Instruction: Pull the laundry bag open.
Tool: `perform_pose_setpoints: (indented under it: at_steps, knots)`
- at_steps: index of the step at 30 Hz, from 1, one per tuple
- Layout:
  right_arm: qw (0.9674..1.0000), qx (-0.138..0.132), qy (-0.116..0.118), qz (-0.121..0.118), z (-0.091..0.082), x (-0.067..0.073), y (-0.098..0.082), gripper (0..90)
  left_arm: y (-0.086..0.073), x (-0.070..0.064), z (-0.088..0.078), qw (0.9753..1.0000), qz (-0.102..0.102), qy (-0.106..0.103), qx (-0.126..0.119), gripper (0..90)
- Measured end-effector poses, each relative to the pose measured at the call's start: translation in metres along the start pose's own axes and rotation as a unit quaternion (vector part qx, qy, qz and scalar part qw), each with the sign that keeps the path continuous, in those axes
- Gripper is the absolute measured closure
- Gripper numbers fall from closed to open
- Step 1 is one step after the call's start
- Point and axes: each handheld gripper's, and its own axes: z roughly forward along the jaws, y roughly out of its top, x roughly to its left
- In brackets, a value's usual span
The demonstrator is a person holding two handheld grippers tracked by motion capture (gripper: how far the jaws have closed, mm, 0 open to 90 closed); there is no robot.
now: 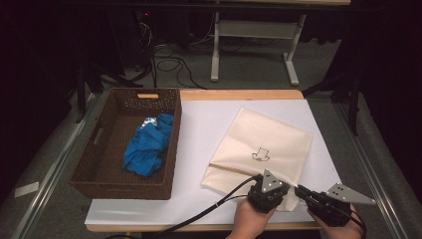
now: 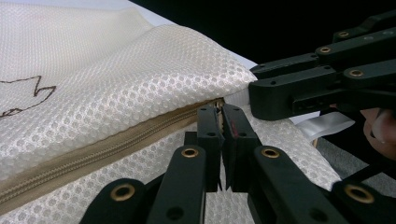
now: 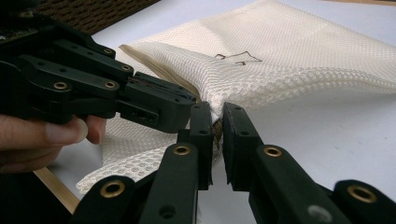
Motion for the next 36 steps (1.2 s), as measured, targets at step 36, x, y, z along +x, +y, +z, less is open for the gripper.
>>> perform_pose_setpoints:
  at_steps: [36]
  knots:
    - [0.9998,0.003,-0.003,-0.019,0.0009,0.006,-0.0003,85.0,-0.0022,0.0036,-0.0075,0.9998,0.016,0.003,0.005,86.7]
